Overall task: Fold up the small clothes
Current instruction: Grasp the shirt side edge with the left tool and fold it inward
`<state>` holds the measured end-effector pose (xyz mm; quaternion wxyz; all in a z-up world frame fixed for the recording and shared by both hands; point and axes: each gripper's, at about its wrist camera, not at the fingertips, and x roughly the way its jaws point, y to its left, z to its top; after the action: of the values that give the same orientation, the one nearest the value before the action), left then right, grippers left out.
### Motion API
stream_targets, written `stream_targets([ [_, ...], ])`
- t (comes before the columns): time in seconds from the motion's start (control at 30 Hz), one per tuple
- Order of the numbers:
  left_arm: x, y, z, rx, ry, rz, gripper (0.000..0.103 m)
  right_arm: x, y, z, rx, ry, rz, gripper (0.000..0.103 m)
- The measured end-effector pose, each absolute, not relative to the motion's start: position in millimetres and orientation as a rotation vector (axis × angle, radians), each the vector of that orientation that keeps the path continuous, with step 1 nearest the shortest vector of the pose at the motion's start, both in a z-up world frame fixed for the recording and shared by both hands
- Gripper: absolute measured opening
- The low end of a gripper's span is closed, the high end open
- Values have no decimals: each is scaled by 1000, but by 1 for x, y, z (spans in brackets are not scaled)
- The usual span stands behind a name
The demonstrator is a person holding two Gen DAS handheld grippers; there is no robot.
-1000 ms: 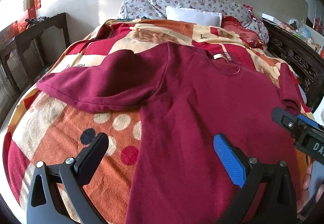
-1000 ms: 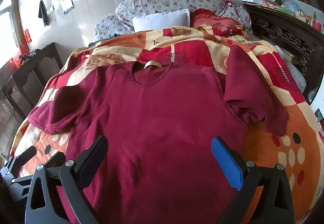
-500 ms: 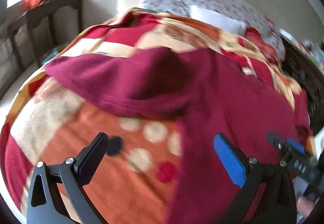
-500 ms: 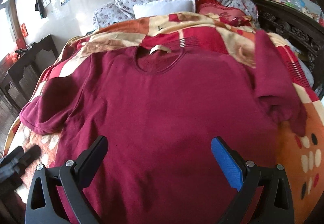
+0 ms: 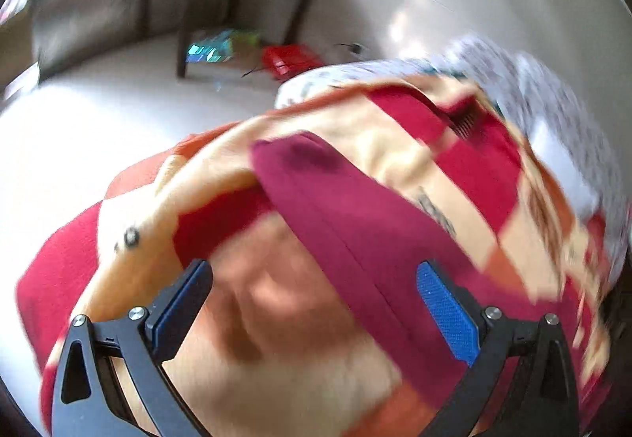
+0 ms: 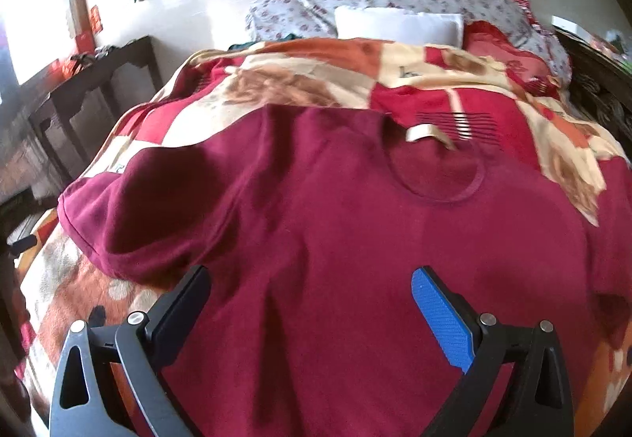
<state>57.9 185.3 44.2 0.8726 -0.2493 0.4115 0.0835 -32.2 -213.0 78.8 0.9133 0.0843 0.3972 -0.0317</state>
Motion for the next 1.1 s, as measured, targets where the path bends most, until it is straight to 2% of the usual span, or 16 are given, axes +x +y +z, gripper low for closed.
stream_targets([
  [0.13, 86, 210, 26, -621, 893, 241, 103, -22, -202, 70, 165, 840, -34, 103],
  [0.3, 111, 196, 21, -535, 893, 247, 100, -19, -198, 63, 156, 862, -26, 103],
  [0.33, 114, 191, 22, -509, 893, 232, 85, -19, -199, 62, 162, 864, -26, 103],
  [0.37, 118, 185, 22, -462, 894, 218, 56, -19, -201, 62, 172, 865, -25, 103],
  [0.4, 123, 179, 22, -413, 906, 193, 39, -20, -202, 63, 179, 864, -26, 103],
  [0.43, 127, 173, 22, -378, 932, 169, 17, -21, -205, 64, 187, 861, -30, 103],
  [0.47, 127, 170, 22, -376, 943, 156, 9, -21, -207, 65, 191, 859, -31, 103],
  [0.6, 106, 163, 50, -440, 870, 89, 8, -31, -218, 75, 194, 840, -41, 103],
  [0.7, 84, 137, 91, -462, 788, -25, 7, -41, -237, 86, 202, 813, -83, 103],
  [0.9, 16, 18, 175, -357, 638, -396, 7, -71, -285, 104, 302, 746, -157, 103],
  [1.0, -11, -48, 178, -274, 647, -545, 7, -87, -311, 109, 332, 731, -203, 103],
  [1.1, -34, -118, 151, -210, 720, -678, 7, -104, -334, 112, 342, 714, -257, 103],
])
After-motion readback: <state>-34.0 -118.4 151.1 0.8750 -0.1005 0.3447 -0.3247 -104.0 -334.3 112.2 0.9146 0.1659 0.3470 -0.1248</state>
